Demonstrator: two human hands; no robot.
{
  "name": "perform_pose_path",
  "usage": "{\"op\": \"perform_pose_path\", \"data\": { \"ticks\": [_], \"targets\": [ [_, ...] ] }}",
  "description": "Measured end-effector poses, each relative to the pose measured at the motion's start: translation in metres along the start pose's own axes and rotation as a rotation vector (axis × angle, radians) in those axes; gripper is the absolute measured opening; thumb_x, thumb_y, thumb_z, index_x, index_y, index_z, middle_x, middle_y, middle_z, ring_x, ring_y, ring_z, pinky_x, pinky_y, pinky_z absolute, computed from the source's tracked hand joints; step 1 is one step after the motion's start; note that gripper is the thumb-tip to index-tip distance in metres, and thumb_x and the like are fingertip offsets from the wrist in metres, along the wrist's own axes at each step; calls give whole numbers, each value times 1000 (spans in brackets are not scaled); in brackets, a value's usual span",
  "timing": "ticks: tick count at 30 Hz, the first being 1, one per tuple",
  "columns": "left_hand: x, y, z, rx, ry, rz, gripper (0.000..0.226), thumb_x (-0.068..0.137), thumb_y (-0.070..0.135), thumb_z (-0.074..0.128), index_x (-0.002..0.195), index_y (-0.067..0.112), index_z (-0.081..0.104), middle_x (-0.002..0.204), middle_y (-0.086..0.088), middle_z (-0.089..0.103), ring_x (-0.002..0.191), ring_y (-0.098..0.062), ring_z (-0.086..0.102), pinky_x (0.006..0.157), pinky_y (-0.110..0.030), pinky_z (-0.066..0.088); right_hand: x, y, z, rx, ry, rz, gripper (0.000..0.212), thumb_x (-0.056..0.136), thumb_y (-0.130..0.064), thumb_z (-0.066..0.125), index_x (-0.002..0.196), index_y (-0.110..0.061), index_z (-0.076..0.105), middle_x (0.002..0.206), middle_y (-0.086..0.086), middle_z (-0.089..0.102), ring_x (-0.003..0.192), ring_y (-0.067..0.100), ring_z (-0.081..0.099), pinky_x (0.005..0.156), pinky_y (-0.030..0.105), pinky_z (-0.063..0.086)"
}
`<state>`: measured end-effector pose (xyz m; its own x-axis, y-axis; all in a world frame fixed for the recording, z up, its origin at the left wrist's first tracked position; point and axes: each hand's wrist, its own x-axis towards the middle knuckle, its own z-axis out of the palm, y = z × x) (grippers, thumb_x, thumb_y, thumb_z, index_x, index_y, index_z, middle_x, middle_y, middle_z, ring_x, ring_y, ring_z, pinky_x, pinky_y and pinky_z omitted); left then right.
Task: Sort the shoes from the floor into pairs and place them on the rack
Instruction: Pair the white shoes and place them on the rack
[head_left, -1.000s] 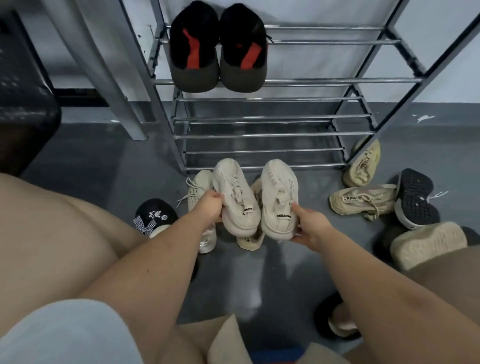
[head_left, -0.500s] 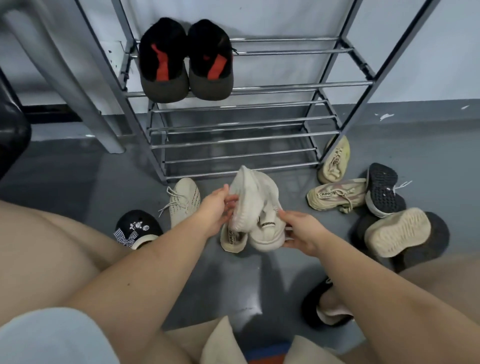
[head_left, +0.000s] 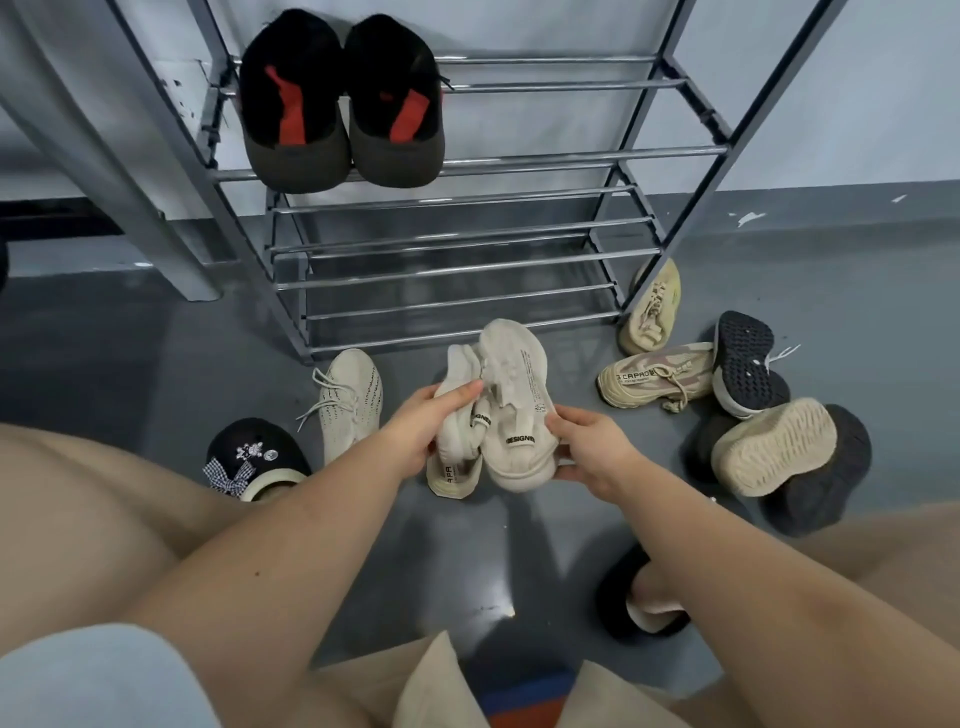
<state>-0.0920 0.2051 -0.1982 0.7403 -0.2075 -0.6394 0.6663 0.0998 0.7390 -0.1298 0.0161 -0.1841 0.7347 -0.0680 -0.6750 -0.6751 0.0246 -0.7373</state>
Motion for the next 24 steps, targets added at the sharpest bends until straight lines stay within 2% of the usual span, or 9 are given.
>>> {"op": "perform_pose_path", "data": {
  "ticks": [3, 5, 8, 11, 14, 17, 20, 22, 24],
  "targets": [
    [1, -2, -6, -28, 39, -46, 48, 80, 26, 72, 121, 6, 60, 110, -13, 69, 98, -27, 66, 96, -41, 49, 3, -2, -3, -3, 9, -14, 29, 99, -14, 46, 124, -14, 60, 99, 11, 59, 86, 25, 51, 64, 35, 53],
    [2, -2, -10, -40, 35, -79, 48, 79, 23, 72, 121, 4, 59, 108, -14, 69, 93, -27, 66, 83, -36, 54, 5, -3, -2, -7, 6, -14, 28, 99, -14, 46, 122, -16, 61, 99, 11, 59, 87, 25, 50, 65, 35, 53],
    [3, 2, -13, -67, 29, -117, 27, 85, 19, 63, 110, 8, 63, 93, -8, 68, 79, -20, 65, 62, -27, 52, 6, -2, -1, 20, 6, 8, 23, 99, -15, 45, 117, -18, 61, 95, 8, 61, 84, 24, 54, 62, 35, 52],
    [1, 5, -16, -169, 45, -128, 14, 89, 16, 57, 99, 10, 64, 83, -6, 71, 79, -20, 64, 67, -32, 51, 8, 0, 0, 77, 41, 36, 18, 99, -16, 46, 109, -14, 61, 85, 5, 61, 77, 21, 55, 61, 35, 51],
    [-1, 10, -17, -287, 26, -115, 15, 91, 14, 52, 96, 8, 64, 73, -6, 74, 83, -22, 65, 74, -36, 52, 11, 1, -1, 134, 98, 63, 16, 99, -17, 47, 103, -14, 61, 83, 5, 60, 76, 21, 55, 62, 36, 51],
    [-3, 17, -12, -377, -17, -98, 21, 92, 10, 48, 106, 5, 62, 82, -9, 74, 89, -25, 65, 78, -38, 51, 12, 1, -5, 198, 136, 109, 16, 99, -18, 47, 109, -13, 59, 87, 6, 59, 79, 22, 57, 62, 39, 52],
    [-7, 21, -7, -416, -82, -101, 21, 92, 8, 44, 105, 4, 61, 82, -9, 74, 91, -25, 64, 85, -37, 50, 10, 0, -10, 271, 131, 136, 19, 100, -19, 46, 111, -8, 57, 92, 9, 59, 93, 28, 56, 72, 44, 53],
    [-9, 22, -8, -416, -117, -121, 23, 92, 6, 42, 107, 3, 59, 87, -10, 74, 92, -26, 64, 81, -38, 54, 10, -2, -14, 318, 121, 125, 21, 100, -19, 45, 112, -7, 57, 96, 9, 60, 97, 28, 56, 82, 47, 52],
    [-11, 24, -10, -428, -147, -142, 26, 92, 5, 40, 111, 2, 57, 99, -13, 70, 96, -29, 64, 76, -40, 57, 8, -8, -18, 338, 94, 100, 21, 101, -19, 44, 110, -7, 58, 97, 8, 62, 95, 26, 59, 84, 47, 52]
  ]
}}
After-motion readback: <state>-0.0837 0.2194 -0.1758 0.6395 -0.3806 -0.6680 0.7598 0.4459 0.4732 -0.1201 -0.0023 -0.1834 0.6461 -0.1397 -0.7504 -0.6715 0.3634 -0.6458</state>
